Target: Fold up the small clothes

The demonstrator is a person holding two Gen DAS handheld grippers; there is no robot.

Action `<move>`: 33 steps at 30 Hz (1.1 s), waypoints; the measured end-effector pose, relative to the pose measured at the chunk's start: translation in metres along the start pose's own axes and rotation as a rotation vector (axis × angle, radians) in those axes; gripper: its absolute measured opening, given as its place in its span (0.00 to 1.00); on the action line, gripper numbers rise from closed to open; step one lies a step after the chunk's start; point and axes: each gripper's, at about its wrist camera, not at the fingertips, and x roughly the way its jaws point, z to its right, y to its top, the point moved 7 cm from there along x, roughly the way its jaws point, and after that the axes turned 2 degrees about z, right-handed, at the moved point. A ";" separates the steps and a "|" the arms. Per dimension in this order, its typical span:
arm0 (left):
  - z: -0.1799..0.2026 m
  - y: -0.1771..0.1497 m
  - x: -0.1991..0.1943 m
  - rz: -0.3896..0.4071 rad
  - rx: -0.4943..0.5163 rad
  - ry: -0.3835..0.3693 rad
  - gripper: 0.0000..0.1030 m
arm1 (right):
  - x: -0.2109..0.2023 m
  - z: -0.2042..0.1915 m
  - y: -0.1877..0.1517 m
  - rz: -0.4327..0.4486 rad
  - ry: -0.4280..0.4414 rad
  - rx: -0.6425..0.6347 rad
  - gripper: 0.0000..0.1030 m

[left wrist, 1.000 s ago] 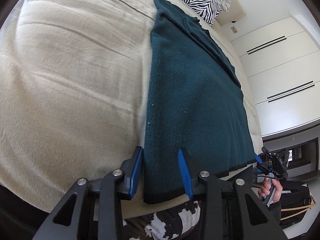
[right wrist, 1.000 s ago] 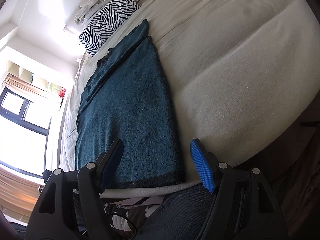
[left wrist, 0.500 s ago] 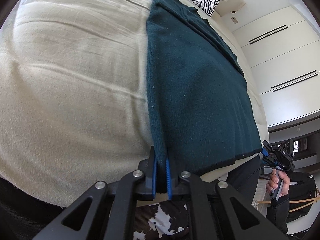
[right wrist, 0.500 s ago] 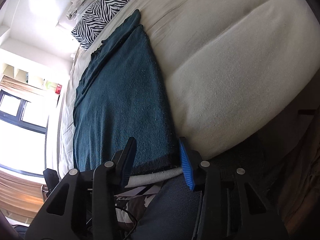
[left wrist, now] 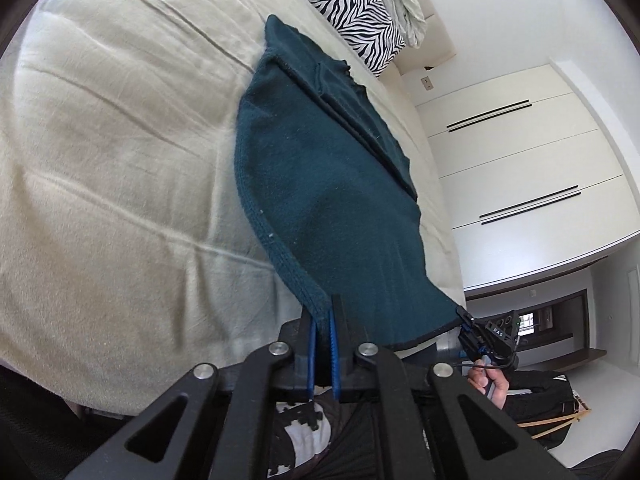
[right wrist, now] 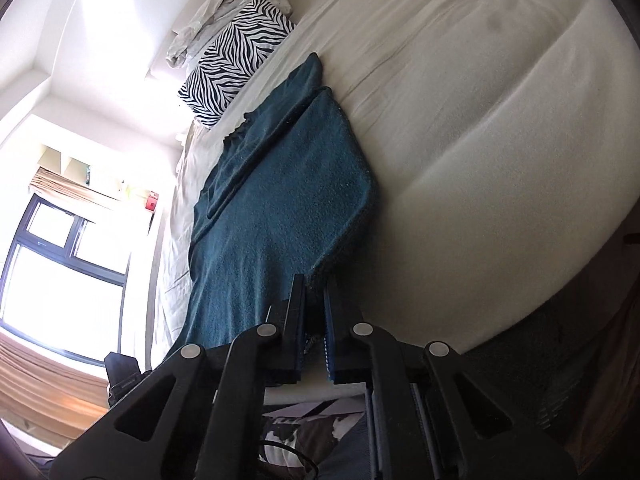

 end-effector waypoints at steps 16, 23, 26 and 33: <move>0.025 0.110 -0.004 0.162 -0.139 -0.241 0.06 | 0.047 -0.079 0.125 0.179 0.123 -0.033 0.07; 0.021 0.168 0.009 0.233 -0.178 -0.265 0.06 | 0.077 -0.085 0.185 0.260 0.087 -0.022 0.07; 0.026 0.191 0.020 0.247 -0.169 -0.265 0.06 | 0.092 -0.088 0.205 0.275 0.075 -0.034 0.07; 0.027 0.245 0.055 0.255 -0.156 -0.242 0.06 | 0.146 -0.089 0.253 0.282 0.008 -0.053 0.07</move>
